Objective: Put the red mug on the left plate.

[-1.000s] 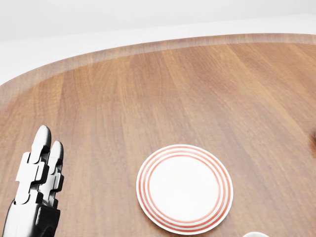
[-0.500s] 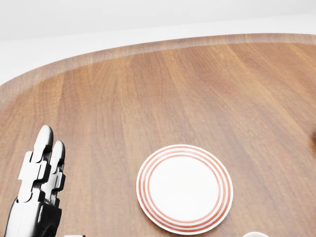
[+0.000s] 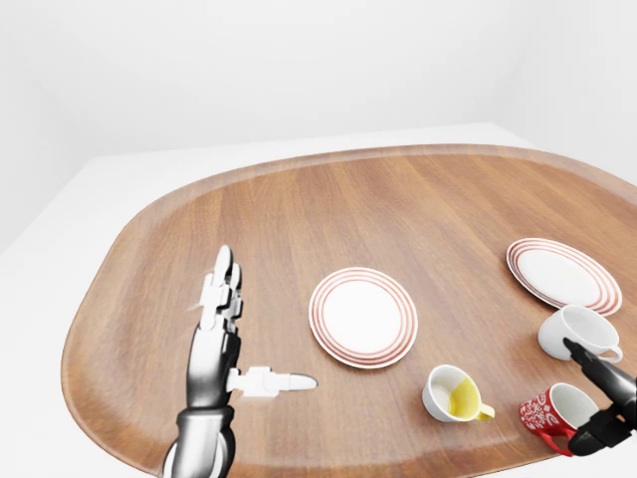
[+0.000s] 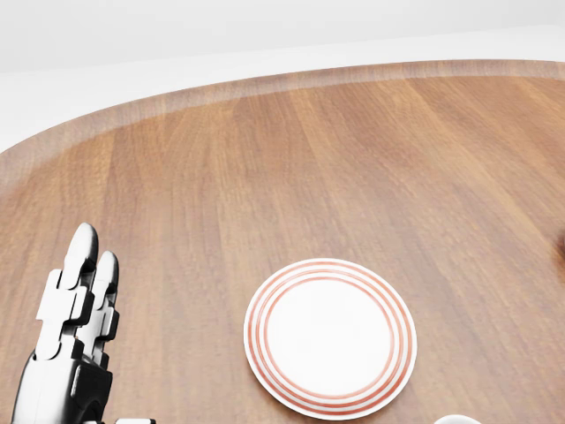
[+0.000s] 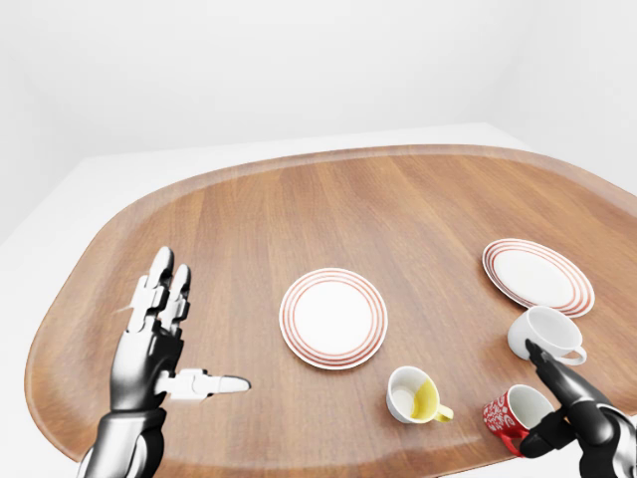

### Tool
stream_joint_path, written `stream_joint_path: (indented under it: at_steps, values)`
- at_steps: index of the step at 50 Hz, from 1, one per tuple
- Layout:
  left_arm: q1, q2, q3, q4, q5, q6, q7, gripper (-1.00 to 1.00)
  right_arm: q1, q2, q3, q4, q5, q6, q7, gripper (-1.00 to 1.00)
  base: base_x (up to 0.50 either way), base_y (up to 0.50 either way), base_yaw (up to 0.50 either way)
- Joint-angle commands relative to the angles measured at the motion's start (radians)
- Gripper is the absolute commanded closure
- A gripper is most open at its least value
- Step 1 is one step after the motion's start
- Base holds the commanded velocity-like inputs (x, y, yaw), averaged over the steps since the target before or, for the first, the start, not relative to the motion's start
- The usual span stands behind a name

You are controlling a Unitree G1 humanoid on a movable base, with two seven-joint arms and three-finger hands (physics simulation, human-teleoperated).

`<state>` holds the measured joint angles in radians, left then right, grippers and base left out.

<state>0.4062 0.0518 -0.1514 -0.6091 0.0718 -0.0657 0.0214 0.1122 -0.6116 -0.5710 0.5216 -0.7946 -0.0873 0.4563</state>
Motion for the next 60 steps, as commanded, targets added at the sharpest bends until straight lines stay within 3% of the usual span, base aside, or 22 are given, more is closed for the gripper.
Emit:
stream_joint_path:
  at_steps: [1, 11, 24, 41, 42, 43, 44, 54, 60]
  values:
    - [0.000, 0.000, -0.001, 0.002, 0.001, -0.002, 0.001, -1.00, -0.010, 0.000, 0.000, -0.001, -0.006, 0.000, 0.004, -1.00, 0.00, 0.00, 0.00]
    - [-0.002, 0.001, -0.002, 0.005, 0.002, -0.002, 0.002, -1.00, -0.015, -0.007, 0.016, 0.033, -0.001, 0.000, -0.017, -1.00, 0.00, 0.00, 0.00]
    - [-0.006, 0.000, 0.000, 0.007, 0.000, 0.001, 0.000, -1.00, -0.087, -0.050, 0.124, 0.229, 0.038, 0.000, -0.114, -1.00, 0.00, 0.00, 0.00]
    - [-0.009, -0.002, 0.001, 0.012, 0.000, 0.002, -0.002, -1.00, -0.107, -0.066, 0.185, 0.291, 0.073, 0.000, -0.158, -1.00, 0.00, 0.00, 0.00]
    - [-0.009, -0.002, 0.001, 0.012, 0.001, 0.003, -0.001, -1.00, -0.103, -0.065, 0.184, 0.283, 0.077, 0.000, -0.159, 0.58, 0.00, 0.00, 0.00]
    - [-0.009, -0.002, 0.001, 0.012, 0.001, 0.003, -0.001, -1.00, -0.101, -0.065, 0.183, 0.279, 0.078, 0.000, -0.158, 0.91, 0.00, 0.00, 0.00]
    - [-0.009, -0.002, 0.001, 0.011, 0.001, 0.002, -0.001, -1.00, -0.088, -0.062, 0.179, 0.260, 0.081, 0.000, -0.147, 1.00, 0.00, 0.00, 0.00]
    - [-0.008, -0.002, 0.002, 0.011, 0.000, 0.001, -0.001, -1.00, -0.063, -0.040, 0.155, 0.180, 0.057, 0.000, -0.096, 1.00, 0.00, 0.00, 0.00]
    - [-0.006, -0.002, 0.002, 0.011, 0.000, 0.000, -0.001, -1.00, -0.036, -0.021, 0.098, 0.086, 0.038, 0.000, -0.065, 1.00, 0.00, 0.00, 0.00]
